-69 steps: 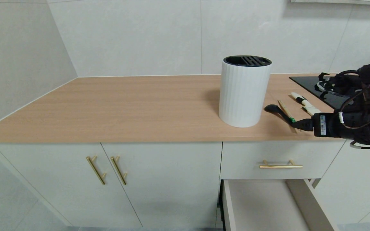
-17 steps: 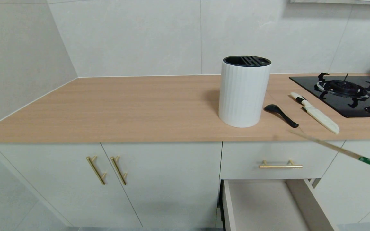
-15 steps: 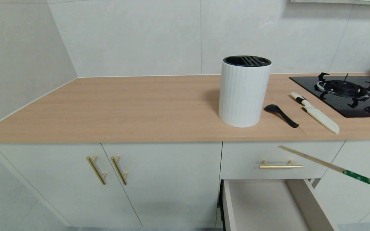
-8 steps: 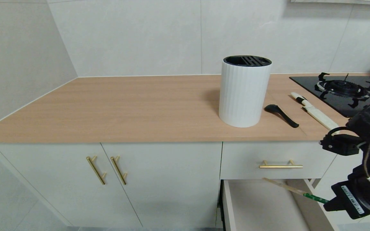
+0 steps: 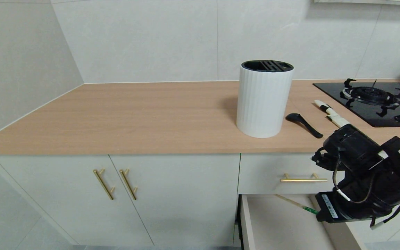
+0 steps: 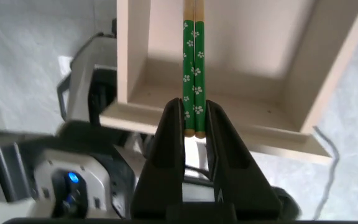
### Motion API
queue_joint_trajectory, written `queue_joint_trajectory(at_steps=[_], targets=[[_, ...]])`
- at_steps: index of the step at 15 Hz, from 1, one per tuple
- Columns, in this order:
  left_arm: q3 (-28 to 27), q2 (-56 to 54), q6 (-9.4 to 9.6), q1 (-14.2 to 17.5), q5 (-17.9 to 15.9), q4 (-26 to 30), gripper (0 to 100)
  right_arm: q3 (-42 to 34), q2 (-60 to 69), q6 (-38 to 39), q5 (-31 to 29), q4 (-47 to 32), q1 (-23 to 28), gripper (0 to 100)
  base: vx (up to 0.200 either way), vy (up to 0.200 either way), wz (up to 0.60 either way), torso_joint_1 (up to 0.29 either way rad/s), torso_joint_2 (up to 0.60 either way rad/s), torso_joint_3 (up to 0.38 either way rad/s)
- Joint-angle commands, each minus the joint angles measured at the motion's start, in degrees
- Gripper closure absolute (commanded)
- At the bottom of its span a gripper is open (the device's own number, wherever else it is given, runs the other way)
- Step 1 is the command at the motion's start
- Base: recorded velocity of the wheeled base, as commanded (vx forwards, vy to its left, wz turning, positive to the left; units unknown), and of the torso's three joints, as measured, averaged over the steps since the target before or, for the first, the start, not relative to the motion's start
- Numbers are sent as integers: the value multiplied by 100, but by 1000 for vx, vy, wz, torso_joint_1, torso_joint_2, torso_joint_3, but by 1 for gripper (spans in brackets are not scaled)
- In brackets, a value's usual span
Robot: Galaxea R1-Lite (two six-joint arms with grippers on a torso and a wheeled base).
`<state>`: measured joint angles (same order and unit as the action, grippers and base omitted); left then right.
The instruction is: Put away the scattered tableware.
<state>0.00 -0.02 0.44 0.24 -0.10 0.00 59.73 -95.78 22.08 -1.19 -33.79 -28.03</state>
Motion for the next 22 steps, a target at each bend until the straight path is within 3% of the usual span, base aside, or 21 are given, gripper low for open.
queue_joint_trajectory(at_steps=[1,9,22], targets=[[0,2,0,2,1,0,0,-6,-301,42,5,48,-1,100,0,0,0,0,0,0],[0,2,0,2,1,0,0,-14,-353,157,40,215,-19,100,0,0,0,-22,59,34],[0,2,0,2,1,0,0,-14,-248,157,14,294,-36,100,0,0,0,-142,448,304]])
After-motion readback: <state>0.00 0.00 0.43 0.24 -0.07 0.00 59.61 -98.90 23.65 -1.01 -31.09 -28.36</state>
